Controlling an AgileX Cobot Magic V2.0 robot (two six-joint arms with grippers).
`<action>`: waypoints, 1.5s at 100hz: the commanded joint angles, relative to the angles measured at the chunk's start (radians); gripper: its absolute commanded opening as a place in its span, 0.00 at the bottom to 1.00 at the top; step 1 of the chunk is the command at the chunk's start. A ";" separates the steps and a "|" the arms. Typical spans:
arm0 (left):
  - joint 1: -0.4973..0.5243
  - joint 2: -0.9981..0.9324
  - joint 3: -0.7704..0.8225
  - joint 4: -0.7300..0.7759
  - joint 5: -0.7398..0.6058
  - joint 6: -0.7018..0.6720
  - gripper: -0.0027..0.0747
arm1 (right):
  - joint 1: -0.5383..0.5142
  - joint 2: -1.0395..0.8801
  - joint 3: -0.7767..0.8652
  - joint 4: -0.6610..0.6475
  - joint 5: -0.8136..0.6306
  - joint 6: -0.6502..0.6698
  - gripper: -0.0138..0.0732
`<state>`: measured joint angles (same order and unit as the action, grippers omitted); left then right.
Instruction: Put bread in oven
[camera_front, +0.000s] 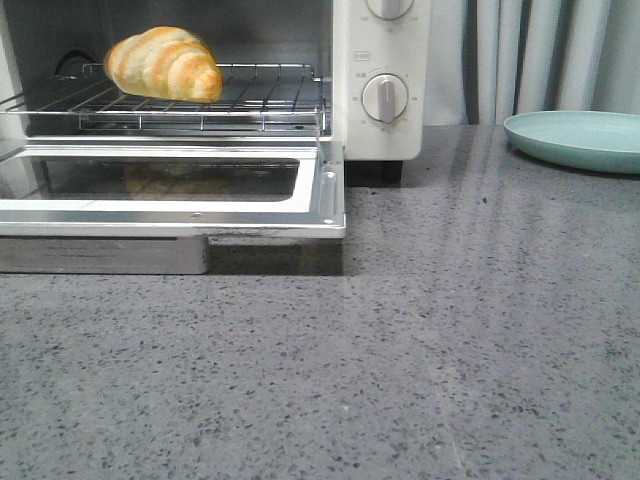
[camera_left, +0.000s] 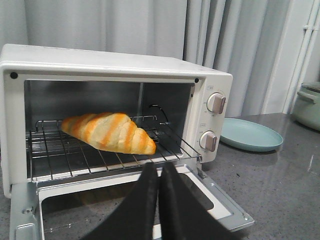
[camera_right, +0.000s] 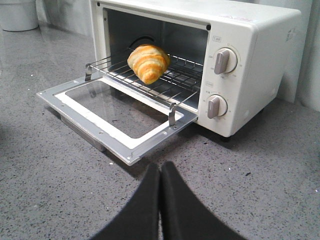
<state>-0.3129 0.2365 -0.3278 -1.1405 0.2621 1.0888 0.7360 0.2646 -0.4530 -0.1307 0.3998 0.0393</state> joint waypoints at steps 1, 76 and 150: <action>-0.006 0.009 -0.025 -0.024 -0.034 -0.004 0.01 | -0.004 0.006 -0.026 -0.016 -0.082 0.001 0.08; 0.247 -0.272 0.352 1.118 -0.042 -0.949 0.01 | -0.004 0.006 -0.026 -0.016 -0.082 0.001 0.08; 0.258 -0.270 0.352 1.120 0.027 -0.949 0.01 | -0.004 0.006 -0.026 -0.016 -0.082 0.001 0.08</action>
<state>-0.0557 -0.0038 0.0012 -0.0194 0.3400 0.1517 0.7360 0.2646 -0.4530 -0.1323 0.3998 0.0426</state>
